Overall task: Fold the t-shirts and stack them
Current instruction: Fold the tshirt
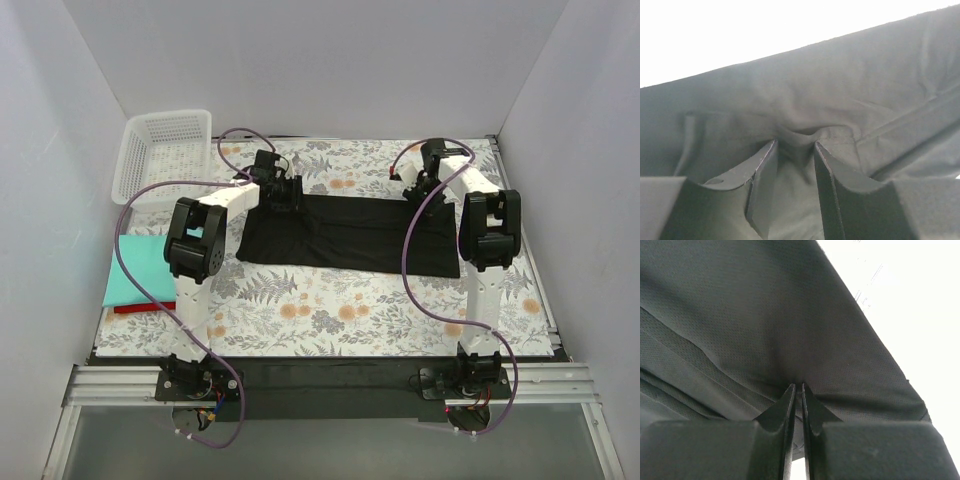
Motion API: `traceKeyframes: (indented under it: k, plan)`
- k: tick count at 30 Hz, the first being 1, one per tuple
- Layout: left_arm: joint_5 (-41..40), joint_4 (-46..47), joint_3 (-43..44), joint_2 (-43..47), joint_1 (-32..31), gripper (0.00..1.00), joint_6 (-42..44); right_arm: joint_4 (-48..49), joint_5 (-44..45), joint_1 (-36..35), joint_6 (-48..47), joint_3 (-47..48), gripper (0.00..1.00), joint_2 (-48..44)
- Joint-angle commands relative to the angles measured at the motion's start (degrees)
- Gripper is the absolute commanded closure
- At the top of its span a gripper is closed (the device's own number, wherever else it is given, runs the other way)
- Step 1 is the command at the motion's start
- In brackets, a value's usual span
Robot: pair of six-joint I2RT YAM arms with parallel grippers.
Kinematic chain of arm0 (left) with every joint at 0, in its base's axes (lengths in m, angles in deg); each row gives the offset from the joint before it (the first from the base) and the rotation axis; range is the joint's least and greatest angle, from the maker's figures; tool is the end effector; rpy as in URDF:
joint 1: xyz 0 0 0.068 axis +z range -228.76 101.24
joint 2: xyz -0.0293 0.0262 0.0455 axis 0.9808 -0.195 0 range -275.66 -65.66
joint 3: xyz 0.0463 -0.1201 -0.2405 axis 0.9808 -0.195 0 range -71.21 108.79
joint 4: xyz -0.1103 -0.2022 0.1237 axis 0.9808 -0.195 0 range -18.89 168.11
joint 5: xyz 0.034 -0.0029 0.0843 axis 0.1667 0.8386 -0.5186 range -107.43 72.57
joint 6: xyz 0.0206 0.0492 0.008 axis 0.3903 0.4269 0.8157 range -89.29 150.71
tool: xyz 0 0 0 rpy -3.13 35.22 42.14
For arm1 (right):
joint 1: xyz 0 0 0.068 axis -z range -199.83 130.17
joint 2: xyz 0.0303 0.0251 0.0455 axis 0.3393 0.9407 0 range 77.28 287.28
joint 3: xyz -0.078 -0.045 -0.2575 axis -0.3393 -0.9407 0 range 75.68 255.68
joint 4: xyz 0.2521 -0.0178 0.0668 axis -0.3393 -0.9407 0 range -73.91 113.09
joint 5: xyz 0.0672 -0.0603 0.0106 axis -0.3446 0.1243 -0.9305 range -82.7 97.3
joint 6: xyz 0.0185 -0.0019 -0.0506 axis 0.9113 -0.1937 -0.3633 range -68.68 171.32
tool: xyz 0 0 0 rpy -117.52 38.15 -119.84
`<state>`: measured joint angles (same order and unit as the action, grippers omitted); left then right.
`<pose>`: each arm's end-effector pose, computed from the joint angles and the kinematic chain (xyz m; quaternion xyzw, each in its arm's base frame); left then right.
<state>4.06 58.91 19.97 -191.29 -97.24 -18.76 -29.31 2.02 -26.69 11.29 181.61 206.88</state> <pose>0.4446 -0.1625 0.1526 -0.1933 0.9151 -0.3182 0.1551 0.4594 0.0585 0.1673 -0.3997 0.9075 0.0092 0.1291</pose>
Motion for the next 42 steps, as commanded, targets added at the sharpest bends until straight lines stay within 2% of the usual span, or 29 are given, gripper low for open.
traceKeyframes:
  k: [1,4,9,13,19,24,29,34,38,41,42]
  plan:
    - [-0.05,-0.49,3.04,-0.41,-0.33,0.66,-0.1,-1.57,2.29,0.08,-1.36,-4.58,0.86,-0.66]
    - [-0.14,1.79,2.26,2.12,-0.15,0.65,0.34,-1.39,1.85,0.17,-1.63,-6.87,0.82,-2.77]
    - [-1.11,3.91,-2.92,13.43,-0.15,0.57,2.18,-1.74,1.24,0.17,-1.54,-5.13,0.75,-6.2]
    - [-3.64,-1.69,-8.72,21.99,-0.15,0.55,5.34,-1.83,1.58,0.44,-2.59,-2.75,0.72,-9.62]
    - [-6.73,-11.64,-14.87,24.9,-0.15,0.55,6.23,-1.74,7.38,0.96,-6.46,-4.15,0.72,-9.28]
    - [-6.73,-13.14,-18.31,23.41,-0.24,0.57,5.35,-1.65,11.69,1.4,-8.57,-7.31,0.76,-8.49]
    - [-9.01,-13.58,-21.12,20.42,-0.24,0.6,6.32,-1.56,12.4,1.49,-9.36,-10.39,0.78,-7.61]
    - [-13.14,-13.23,-20.43,15.59,-0.07,0.6,7.9,-1.56,11.79,1.4,-9.98,-18.55,0.81,-8.74]
    - [-13.68,-13.84,-15.78,8.74,1.34,0.6,10.7,-1.65,9.68,0.53,-10.94,-27.6,0.82,-12.87]
    - [-11.75,-14.28,-8.67,1.54,3.88,0.61,12.03,-1.74,4.33,-2.1,-11.39,-37.0,0.83,-19.02]
    - [-11.31,-14.55,-2.73,-0.31,4.24,0.62,13.16,-1.74,2.92,-3.42,-10.6,-39.37,0.83,-20.77]
